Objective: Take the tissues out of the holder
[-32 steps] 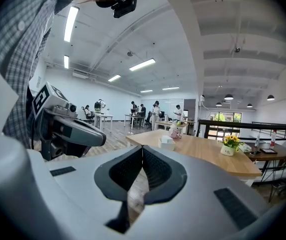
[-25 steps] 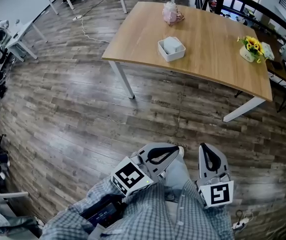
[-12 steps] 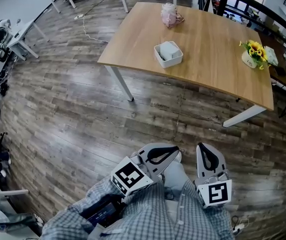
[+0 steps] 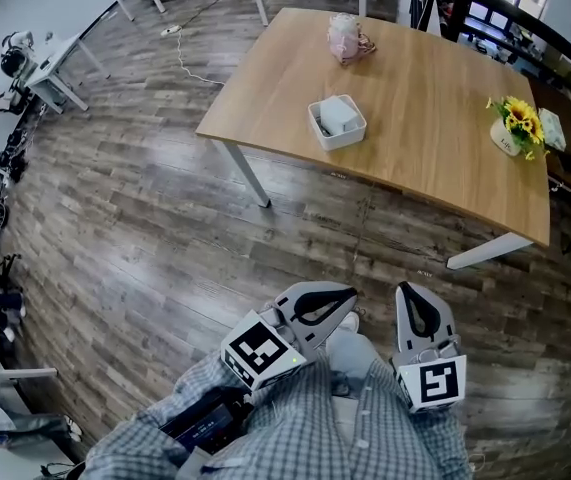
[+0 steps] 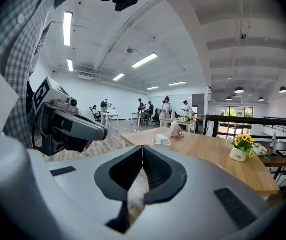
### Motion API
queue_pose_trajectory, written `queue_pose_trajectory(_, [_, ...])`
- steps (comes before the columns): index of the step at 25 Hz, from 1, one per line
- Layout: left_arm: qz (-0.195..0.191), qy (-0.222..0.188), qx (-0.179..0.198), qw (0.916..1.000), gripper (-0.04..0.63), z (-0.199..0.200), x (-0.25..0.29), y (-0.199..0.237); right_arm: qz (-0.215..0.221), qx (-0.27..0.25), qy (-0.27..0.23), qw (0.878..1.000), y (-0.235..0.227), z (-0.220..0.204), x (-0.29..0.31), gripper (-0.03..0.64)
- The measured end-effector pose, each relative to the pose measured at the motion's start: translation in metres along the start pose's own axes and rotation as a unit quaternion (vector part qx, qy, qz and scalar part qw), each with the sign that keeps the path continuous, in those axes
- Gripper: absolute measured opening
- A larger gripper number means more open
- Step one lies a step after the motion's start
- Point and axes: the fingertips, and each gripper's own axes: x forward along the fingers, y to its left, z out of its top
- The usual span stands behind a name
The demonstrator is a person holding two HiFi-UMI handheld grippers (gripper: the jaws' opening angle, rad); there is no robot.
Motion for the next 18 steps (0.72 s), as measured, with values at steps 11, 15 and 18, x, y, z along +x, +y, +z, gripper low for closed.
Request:
queue_pose_trajectory(11, [0.022, -0.017, -0.01, 0.9996, 0.006, 0.019, 0.041, 0.019, 0.014, -0.011, 0.001, 1.0, -0.046, -0.001, 0.016, 0.012])
queue_pose_trajectory(15, [0.036, -0.022, -0.011, 0.9991, 0.006, 0.023, 0.054, 0.026, 0.008, -0.001, 0.001, 1.0, -0.066, -0.005, 0.02, 0.012])
queue_pose_trajectory(18, [0.045, -0.018, -0.004, 0.9988, 0.006, 0.024, 0.059, 0.03, 0.002, 0.012, -0.016, 1.0, -0.076, -0.001, 0.021, 0.012])
